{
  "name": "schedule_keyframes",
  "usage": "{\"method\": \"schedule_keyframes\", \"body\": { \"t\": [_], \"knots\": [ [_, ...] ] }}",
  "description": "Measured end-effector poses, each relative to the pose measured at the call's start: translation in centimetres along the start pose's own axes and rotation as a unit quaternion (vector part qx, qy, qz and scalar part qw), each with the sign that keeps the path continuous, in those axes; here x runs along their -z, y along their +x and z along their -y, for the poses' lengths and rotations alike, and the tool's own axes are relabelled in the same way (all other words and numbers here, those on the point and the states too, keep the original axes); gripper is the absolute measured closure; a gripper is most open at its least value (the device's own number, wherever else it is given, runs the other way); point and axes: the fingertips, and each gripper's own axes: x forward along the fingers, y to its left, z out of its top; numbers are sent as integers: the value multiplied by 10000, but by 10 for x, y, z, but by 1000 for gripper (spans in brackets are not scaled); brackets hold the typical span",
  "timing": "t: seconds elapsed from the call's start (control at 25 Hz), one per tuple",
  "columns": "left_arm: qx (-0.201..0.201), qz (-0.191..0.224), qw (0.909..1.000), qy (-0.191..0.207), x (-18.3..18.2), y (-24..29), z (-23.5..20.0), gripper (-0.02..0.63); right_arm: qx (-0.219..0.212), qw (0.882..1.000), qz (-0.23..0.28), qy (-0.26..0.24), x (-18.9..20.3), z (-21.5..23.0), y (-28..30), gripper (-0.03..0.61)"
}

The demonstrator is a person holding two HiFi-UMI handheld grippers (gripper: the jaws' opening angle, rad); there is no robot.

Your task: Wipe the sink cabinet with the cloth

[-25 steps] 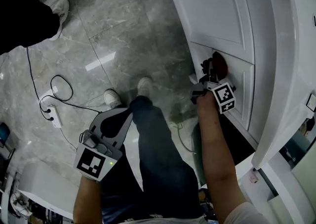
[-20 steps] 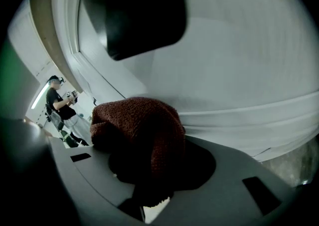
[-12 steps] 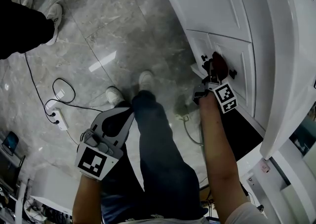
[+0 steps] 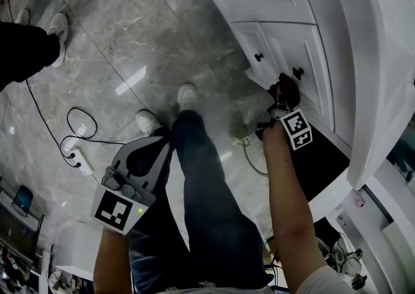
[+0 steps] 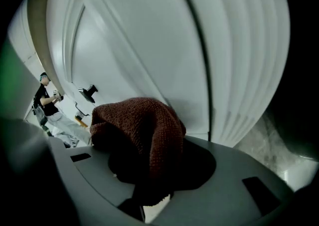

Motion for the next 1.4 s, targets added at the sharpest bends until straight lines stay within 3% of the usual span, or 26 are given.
{"method": "schedule_keyframes", "body": {
  "t": [0.24, 0.52, 1.0, 1.4],
  "knots": [
    [195, -145, 9996, 114, 5, -3, 9, 603, 13, 9999, 27, -153, -8, 14, -20, 459],
    [441, -319, 9978, 388, 14, 0, 27, 603, 28, 9993, 386, 11, -30, 1, -49, 460],
    [594, -23, 9967, 558, -32, 4, 51, 603, -162, 9981, 381, 450, -71, -38, -100, 462],
    [438, 99, 9985, 324, -31, -2, 45, 603, -353, 9992, 84, -136, -77, -80, -91, 463]
  ]
}}
